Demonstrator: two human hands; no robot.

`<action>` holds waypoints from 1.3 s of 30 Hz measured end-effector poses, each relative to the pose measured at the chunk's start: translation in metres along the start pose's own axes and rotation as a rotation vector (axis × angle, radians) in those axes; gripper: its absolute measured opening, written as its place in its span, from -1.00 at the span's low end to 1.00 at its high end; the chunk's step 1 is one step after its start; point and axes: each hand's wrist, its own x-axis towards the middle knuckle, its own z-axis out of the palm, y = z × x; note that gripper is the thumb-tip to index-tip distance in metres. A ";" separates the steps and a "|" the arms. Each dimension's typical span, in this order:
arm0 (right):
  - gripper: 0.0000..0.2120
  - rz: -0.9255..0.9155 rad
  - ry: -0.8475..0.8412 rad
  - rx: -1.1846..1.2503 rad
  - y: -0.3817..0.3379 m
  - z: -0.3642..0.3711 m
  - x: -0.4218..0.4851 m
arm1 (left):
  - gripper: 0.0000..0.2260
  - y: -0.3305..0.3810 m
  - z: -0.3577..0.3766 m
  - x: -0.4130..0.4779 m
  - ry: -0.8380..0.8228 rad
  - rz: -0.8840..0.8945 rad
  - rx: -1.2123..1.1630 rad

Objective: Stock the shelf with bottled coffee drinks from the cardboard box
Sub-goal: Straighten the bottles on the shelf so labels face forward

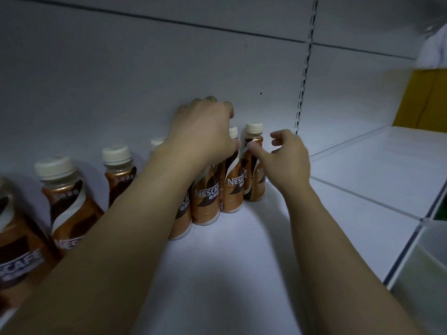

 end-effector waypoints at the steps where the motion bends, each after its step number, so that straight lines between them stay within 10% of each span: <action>1: -0.37 0.012 -0.046 -0.025 0.003 0.006 0.000 | -0.51 0.003 0.002 0.003 -0.012 -0.024 -0.008; 17: -0.88 -0.093 -0.411 0.030 0.016 -0.001 0.003 | -0.67 0.001 0.027 0.005 0.173 0.058 0.150; 28: -0.54 -0.031 -0.260 0.039 0.015 0.006 -0.003 | -0.71 -0.001 0.029 0.005 0.203 0.076 0.151; 33: -0.82 -0.073 -0.300 -0.003 0.013 0.000 -0.003 | -0.69 -0.002 0.030 0.005 0.207 0.073 0.137; 39: -0.70 -0.069 -0.424 -0.088 0.012 -0.004 -0.005 | -0.71 -0.001 0.032 0.005 0.213 0.070 0.152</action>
